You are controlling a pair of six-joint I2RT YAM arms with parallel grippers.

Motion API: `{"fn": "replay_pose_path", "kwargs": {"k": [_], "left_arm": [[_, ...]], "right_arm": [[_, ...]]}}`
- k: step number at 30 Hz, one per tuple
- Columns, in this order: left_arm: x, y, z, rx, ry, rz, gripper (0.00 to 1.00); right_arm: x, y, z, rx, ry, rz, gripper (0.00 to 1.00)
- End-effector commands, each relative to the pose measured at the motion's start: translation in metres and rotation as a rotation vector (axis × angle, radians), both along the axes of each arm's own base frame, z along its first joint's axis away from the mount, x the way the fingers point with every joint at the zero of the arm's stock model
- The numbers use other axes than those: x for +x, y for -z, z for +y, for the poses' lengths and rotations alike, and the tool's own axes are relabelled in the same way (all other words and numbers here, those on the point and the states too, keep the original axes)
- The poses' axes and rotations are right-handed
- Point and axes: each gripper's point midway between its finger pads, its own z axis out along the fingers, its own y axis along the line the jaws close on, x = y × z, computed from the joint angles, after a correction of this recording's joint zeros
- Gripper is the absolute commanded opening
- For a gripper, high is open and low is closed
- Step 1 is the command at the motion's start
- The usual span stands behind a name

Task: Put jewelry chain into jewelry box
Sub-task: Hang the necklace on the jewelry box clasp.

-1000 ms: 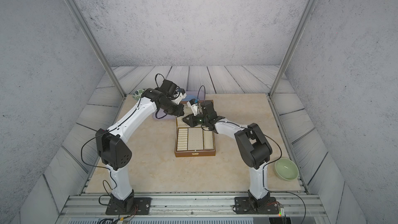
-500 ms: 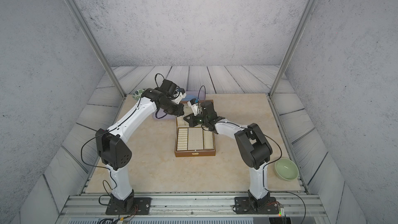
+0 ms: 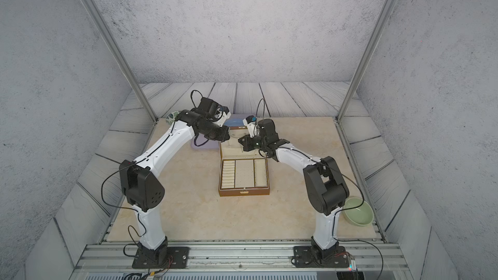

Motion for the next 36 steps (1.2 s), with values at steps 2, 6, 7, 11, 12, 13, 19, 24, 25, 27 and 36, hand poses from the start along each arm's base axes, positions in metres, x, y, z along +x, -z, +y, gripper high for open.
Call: {"fn": "replay_pose_path", "kwargs": {"k": [2,6,7,11,12,13,19,24,25,27,36], "left_arm": [[0.014,0.011,0.003,-0.019,-0.04,0.015,0.0],[0.02,0.016,0.002,-0.024,-0.053,0.027,0.0],[0.022,0.017,0.001,-0.025,-0.057,0.027,0.0],[0.027,0.016,0.002,-0.027,-0.074,0.024,0.0],[0.028,0.014,0.004,-0.029,-0.081,0.02,0.0],[0.029,0.013,0.004,-0.033,-0.083,0.016,0.0],[0.031,-0.001,0.006,-0.052,-0.094,-0.016,0.0],[0.03,-0.008,0.006,-0.062,-0.099,-0.029,0.0],[0.03,-0.01,0.007,-0.063,-0.101,-0.033,0.0],[0.031,-0.012,0.007,-0.065,-0.103,-0.04,0.0],[0.032,-0.018,0.007,-0.075,-0.11,-0.052,0.0]], "right_arm": [[0.008,-0.005,0.003,-0.004,0.005,0.003,0.0],[0.012,-0.003,0.005,0.003,0.013,0.02,0.0],[0.013,-0.003,0.005,0.004,0.015,0.019,0.0],[0.015,-0.002,0.005,0.004,0.028,0.021,0.0],[0.016,-0.001,0.003,0.0,0.036,0.023,0.0],[0.017,-0.002,0.002,0.003,0.041,0.022,0.0],[0.017,-0.003,-0.003,0.009,0.065,0.011,0.0],[0.017,-0.003,-0.009,0.01,0.087,0.004,0.0],[0.017,-0.003,-0.01,0.01,0.089,0.004,0.0],[0.018,-0.003,-0.012,0.01,0.097,0.003,0.0],[0.019,-0.006,-0.014,0.02,0.107,0.002,0.0]]}}
